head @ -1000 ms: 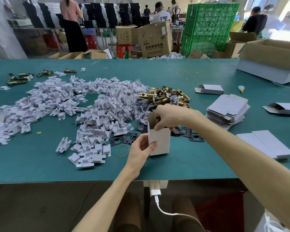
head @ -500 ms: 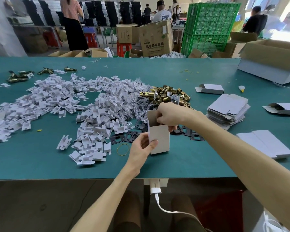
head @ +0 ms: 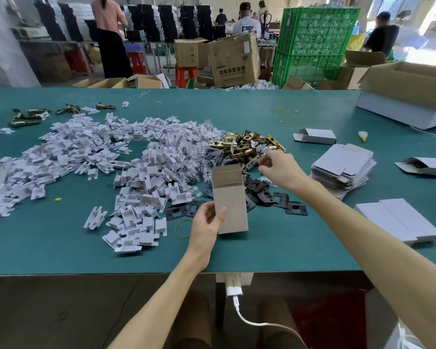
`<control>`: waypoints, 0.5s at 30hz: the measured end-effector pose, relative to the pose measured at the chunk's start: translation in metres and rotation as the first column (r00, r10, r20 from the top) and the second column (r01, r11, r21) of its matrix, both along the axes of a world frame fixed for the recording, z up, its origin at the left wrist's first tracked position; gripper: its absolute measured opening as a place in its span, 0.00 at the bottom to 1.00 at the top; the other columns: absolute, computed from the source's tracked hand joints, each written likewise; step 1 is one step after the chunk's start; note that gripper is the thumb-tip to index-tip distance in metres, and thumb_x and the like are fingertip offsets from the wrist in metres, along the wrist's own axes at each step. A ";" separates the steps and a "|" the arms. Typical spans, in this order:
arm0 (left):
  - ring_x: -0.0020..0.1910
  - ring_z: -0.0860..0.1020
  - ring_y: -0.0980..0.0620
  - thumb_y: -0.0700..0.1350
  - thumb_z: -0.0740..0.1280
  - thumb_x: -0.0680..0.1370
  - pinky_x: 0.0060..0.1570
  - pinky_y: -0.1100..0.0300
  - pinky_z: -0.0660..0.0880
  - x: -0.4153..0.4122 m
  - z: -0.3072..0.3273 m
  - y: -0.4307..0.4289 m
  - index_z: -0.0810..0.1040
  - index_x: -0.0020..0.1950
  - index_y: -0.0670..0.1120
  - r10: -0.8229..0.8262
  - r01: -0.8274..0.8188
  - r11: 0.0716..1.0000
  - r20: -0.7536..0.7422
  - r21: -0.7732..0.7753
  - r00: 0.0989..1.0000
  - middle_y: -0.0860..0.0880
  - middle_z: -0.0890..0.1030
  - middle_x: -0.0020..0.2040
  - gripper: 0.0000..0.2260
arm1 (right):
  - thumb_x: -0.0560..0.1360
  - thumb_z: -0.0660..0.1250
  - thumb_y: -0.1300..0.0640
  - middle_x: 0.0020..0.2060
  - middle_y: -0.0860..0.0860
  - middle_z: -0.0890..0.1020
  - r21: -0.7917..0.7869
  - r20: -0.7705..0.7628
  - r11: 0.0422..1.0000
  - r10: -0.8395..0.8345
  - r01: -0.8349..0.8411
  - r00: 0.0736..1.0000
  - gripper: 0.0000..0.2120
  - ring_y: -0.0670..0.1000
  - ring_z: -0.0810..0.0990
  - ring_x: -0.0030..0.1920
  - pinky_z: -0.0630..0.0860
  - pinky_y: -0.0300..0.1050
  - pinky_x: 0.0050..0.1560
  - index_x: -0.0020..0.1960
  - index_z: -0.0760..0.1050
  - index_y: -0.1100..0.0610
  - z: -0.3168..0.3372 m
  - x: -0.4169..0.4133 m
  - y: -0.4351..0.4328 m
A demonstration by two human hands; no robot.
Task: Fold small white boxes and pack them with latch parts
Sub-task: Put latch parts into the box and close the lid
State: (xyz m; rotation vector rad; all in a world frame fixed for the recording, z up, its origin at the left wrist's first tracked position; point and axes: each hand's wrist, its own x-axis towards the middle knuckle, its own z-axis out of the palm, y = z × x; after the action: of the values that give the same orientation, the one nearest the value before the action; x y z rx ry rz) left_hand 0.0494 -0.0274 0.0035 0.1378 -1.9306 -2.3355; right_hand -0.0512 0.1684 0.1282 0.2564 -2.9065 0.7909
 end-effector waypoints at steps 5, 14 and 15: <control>0.57 0.81 0.48 0.49 0.65 0.85 0.61 0.47 0.79 -0.004 -0.001 -0.001 0.75 0.62 0.44 0.040 -0.046 0.997 0.095 0.064 0.995 0.44 0.82 0.58 0.11 | 0.77 0.71 0.57 0.56 0.59 0.82 0.113 0.151 0.994 -0.011 -0.006 0.988 0.15 0.59 0.80 0.55 0.77 0.53 0.57 0.60 0.77 0.64 -0.040 -0.005 0.007; 0.52 0.83 0.52 0.45 0.67 0.84 0.53 0.55 0.81 -0.004 -0.001 0.000 0.73 0.62 0.45 0.022 -0.029 0.997 0.098 0.067 0.995 0.46 0.83 0.55 0.09 | 0.79 0.69 0.56 0.60 0.61 0.76 0.234 0.139 0.972 -0.031 -0.002 0.990 0.17 0.64 0.71 0.64 0.72 0.56 0.63 0.64 0.72 0.62 -0.071 -0.016 -0.015; 0.51 0.83 0.53 0.46 0.67 0.84 0.51 0.57 0.80 -0.004 -0.001 0.001 0.74 0.62 0.45 0.022 -0.028 0.997 0.098 0.069 0.995 0.46 0.83 0.55 0.09 | 0.79 0.68 0.57 0.62 0.61 0.76 0.244 0.113 0.970 -0.037 0.008 0.993 0.17 0.64 0.70 0.66 0.71 0.56 0.64 0.65 0.72 0.62 -0.072 -0.017 -0.018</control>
State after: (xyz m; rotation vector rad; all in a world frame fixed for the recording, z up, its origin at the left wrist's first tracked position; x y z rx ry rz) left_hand 0.0458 -0.0268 0.0028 0.2850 -1.8771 -2.4241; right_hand -0.0677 0.1509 0.0565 0.2047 -3.1110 0.4582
